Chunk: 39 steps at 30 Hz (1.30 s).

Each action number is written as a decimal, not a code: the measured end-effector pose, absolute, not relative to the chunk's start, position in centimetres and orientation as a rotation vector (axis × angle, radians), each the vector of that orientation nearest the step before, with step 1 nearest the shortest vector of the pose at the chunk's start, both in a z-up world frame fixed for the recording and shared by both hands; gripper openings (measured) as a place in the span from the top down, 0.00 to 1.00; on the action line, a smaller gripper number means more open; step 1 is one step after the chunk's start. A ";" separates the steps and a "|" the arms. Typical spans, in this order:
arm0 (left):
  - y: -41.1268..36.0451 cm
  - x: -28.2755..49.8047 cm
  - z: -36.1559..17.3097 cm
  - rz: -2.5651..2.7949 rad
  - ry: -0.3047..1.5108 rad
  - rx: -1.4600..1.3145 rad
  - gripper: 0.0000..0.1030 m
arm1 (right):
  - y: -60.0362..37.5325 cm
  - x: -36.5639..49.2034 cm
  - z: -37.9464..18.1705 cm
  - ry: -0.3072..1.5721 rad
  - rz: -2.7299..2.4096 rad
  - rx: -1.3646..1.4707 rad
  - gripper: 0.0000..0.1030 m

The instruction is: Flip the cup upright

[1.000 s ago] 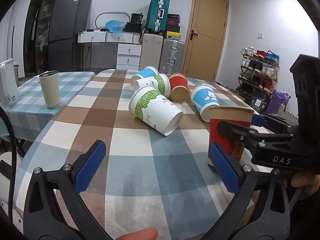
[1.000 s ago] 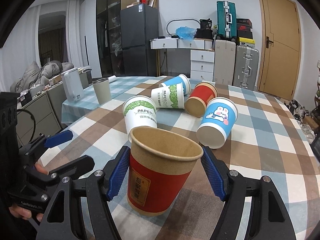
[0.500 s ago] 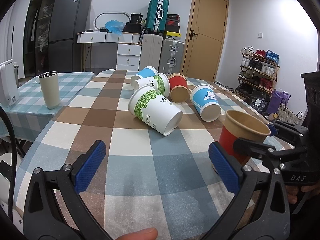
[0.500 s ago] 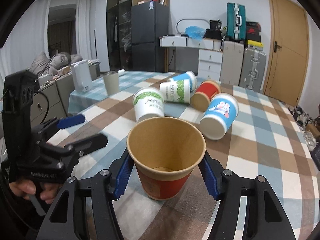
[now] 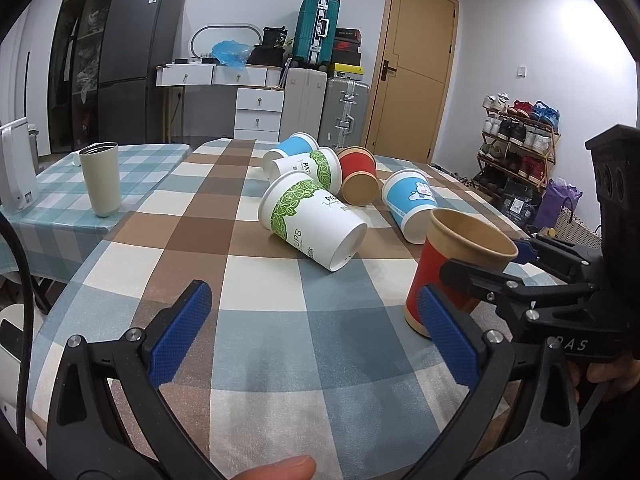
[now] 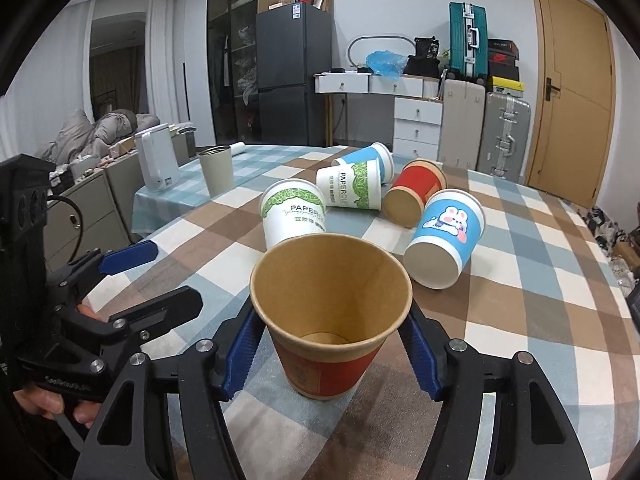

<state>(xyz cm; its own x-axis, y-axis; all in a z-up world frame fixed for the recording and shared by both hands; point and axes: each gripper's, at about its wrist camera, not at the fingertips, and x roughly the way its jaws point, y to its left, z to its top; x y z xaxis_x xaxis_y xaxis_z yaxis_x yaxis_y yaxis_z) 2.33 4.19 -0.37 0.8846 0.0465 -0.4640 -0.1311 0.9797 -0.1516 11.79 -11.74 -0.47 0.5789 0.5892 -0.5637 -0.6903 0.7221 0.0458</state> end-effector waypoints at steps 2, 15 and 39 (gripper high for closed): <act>4.2 2.3 -0.4 0.093 0.476 -0.181 0.00 | -12.2 11.8 -0.4 0.592 0.768 -0.164 0.24; 3.5 2.1 -0.2 0.057 0.459 -0.181 0.00 | -18.6 11.6 0.7 0.487 0.850 0.014 0.00; 1.3 1.9 -0.6 0.000 0.445 -0.139 0.00 | -20.0 10.9 -0.1 0.440 0.898 0.048 0.00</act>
